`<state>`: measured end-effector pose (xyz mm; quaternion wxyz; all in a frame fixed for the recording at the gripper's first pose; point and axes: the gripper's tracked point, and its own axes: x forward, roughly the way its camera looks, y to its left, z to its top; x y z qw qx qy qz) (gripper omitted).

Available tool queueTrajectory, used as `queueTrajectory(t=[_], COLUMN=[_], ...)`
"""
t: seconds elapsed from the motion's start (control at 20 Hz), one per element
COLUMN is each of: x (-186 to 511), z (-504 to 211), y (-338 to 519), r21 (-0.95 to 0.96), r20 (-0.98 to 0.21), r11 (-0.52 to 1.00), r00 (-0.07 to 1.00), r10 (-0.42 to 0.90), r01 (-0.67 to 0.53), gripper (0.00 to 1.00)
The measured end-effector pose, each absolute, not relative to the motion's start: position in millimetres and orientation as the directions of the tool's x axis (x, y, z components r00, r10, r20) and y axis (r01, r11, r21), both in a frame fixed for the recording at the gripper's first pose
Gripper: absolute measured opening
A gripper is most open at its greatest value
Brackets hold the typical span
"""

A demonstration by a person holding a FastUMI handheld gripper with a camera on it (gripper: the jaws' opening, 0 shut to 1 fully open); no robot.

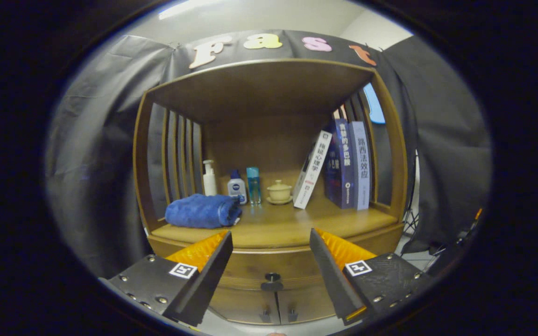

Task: Pull open the drawer, take out the items inside it, and place them on the countertop above the cabinet.

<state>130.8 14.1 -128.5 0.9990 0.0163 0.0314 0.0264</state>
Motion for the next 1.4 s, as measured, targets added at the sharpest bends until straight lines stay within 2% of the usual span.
queueTrajectory(t=[0.15,0.35,0.55,0.7,0.85,1.0,1.1,1.3,1.4], x=[143.7,152.0,161.3,167.6,175.6,176.2,174.8,168.2,168.4], z=[-164.1,-212.7,-226.6,-256.6,-271.2,-265.2,-264.8,-265.9,-264.2], y=[15.1,17.7,21.2,20.4,18.5,19.4,18.4,19.4,18.7], r21=[-0.009,0.040,0.026,0.009,0.046,0.046,-0.005,-0.126,-0.105], r20=[-0.121,-0.230,-0.249,-0.317,-0.341,-0.317,-0.306,-0.283,-0.291], r11=[0.998,0.999,0.999,0.999,0.999,0.999,1.000,0.991,0.993], r00=[0.991,0.972,0.967,0.947,0.940,0.948,0.952,0.959,0.956], r10=[0.061,0.044,0.047,0.046,0.035,0.023,0.001,-0.002,0.017], r01=[-0.063,-0.035,-0.042,-0.045,-0.021,-0.009,-0.003,-0.035,-0.050], gripper=[0.99,0.99,0.99,0.98,0.50,0.50,0.42,0.42,0.42])
